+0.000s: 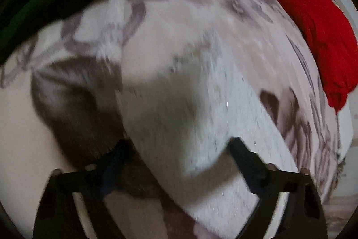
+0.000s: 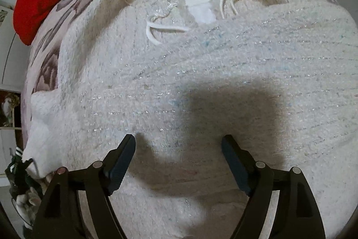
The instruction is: Fold large clothes
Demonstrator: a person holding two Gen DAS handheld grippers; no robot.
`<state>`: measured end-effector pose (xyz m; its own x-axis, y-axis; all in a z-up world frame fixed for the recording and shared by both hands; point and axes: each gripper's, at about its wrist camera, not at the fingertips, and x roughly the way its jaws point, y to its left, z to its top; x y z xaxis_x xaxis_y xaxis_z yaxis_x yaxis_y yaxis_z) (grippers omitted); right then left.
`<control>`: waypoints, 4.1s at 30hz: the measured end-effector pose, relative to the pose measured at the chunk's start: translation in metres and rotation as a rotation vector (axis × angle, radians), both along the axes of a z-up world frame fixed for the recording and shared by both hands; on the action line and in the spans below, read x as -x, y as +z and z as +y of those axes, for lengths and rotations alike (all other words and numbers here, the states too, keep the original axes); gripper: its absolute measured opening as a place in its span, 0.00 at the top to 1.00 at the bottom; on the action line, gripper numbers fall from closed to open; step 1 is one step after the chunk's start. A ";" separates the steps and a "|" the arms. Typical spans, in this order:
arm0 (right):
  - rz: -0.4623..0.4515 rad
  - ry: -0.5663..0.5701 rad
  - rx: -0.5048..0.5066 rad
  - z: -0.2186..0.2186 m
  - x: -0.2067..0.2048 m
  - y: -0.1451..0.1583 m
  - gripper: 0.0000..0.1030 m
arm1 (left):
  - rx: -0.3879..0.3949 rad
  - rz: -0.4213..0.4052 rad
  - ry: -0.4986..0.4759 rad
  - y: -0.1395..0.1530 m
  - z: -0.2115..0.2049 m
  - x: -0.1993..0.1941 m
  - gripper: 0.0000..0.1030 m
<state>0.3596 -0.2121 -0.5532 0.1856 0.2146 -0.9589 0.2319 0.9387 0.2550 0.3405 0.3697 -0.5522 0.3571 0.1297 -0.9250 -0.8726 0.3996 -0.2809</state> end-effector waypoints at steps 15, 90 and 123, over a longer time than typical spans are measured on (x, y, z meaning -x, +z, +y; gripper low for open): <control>-0.028 -0.060 0.057 0.057 -0.003 0.026 0.20 | -0.064 -0.168 0.059 0.069 -0.015 0.077 0.91; -0.009 -0.057 -0.055 -0.251 -0.025 0.057 0.93 | -0.549 0.209 -0.802 0.082 -0.396 -0.097 0.05; 0.166 -0.060 -0.044 -0.307 0.029 -0.035 0.82 | -0.678 0.432 -1.013 0.059 -0.500 0.048 0.05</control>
